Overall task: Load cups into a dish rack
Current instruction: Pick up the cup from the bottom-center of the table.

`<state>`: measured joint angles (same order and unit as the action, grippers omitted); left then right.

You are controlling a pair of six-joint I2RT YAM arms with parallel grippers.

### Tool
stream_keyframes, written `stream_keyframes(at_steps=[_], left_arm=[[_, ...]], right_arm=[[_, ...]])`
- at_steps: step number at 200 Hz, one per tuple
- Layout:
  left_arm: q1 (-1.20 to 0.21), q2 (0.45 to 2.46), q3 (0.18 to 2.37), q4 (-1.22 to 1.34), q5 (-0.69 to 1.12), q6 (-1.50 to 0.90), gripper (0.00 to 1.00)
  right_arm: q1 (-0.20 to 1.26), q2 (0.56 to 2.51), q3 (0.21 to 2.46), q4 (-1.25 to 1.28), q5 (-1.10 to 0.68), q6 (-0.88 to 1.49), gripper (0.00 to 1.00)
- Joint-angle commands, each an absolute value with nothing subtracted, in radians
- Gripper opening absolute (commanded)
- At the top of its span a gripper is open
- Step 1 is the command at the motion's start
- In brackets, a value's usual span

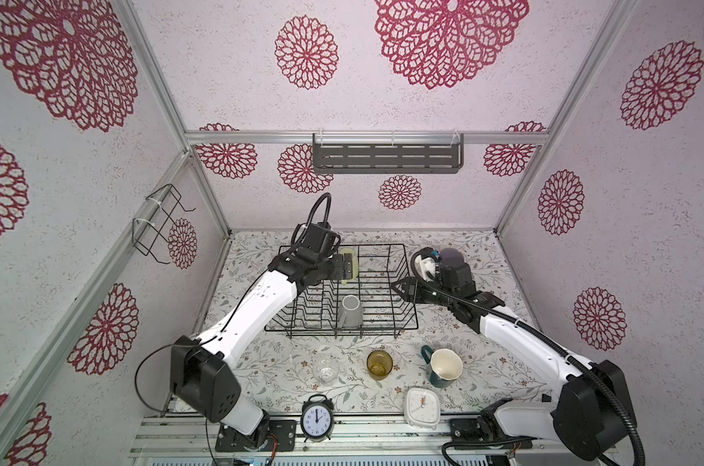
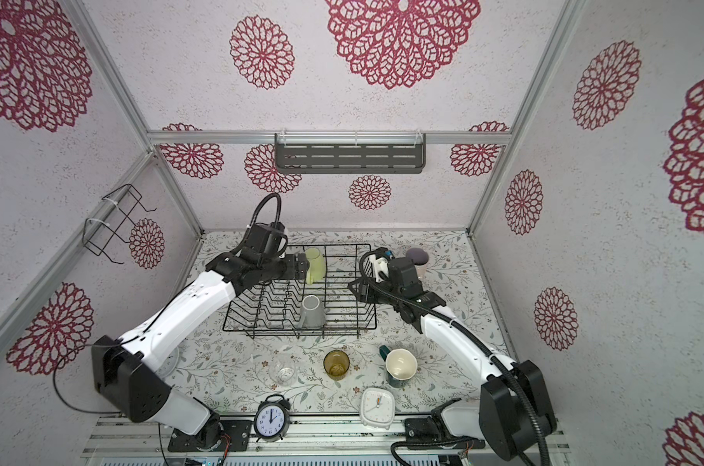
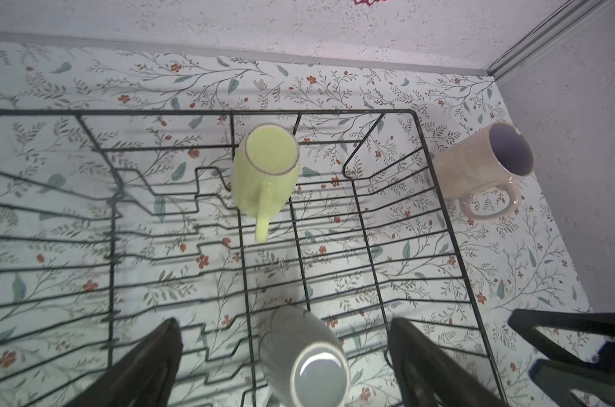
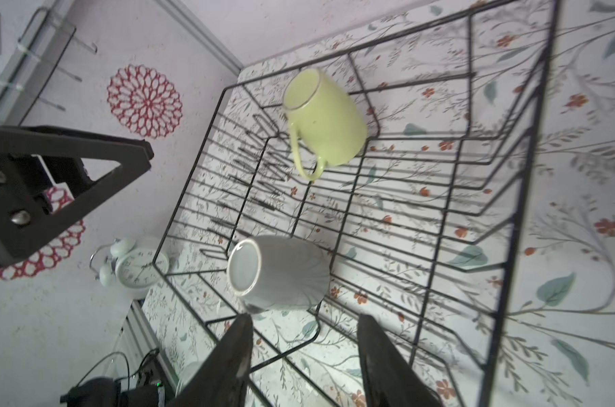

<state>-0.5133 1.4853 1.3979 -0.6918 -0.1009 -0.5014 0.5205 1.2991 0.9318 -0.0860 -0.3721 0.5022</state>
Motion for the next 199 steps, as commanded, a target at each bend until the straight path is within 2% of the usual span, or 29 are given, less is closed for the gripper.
stream_keyframes(at_steps=[1,32,55,74,112,158,199], left_arm=[[-0.51,1.375,1.301,-0.687,-0.112,-0.541,0.96],[-0.514,1.178,1.145,-0.714,-0.05,-0.611,0.93],[-0.532,1.053,1.038,-0.726,0.039,-0.687,0.88],[-0.607,1.008,0.983,-0.774,0.068,-0.742,0.87],[-0.778,1.022,0.965,-0.975,-0.053,-0.846,0.87],[-0.842,1.075,0.929,-1.043,-0.128,-0.909,0.84],[-0.865,1.203,0.897,-1.03,-0.107,-0.905,0.84]], right_arm=[[0.615,1.257,0.963,-0.138,-0.314,0.419,0.51],[0.742,1.24,0.945,-0.157,-0.236,0.361,0.51],[0.75,1.204,0.908,-0.141,-0.149,0.369,0.51],[0.75,1.143,0.874,-0.093,-0.015,0.401,0.51],[0.749,1.026,0.792,0.066,0.105,0.4,0.52],[0.749,1.02,0.778,0.125,0.127,0.406,0.53],[0.748,1.006,0.759,0.167,0.121,0.398,0.53]])
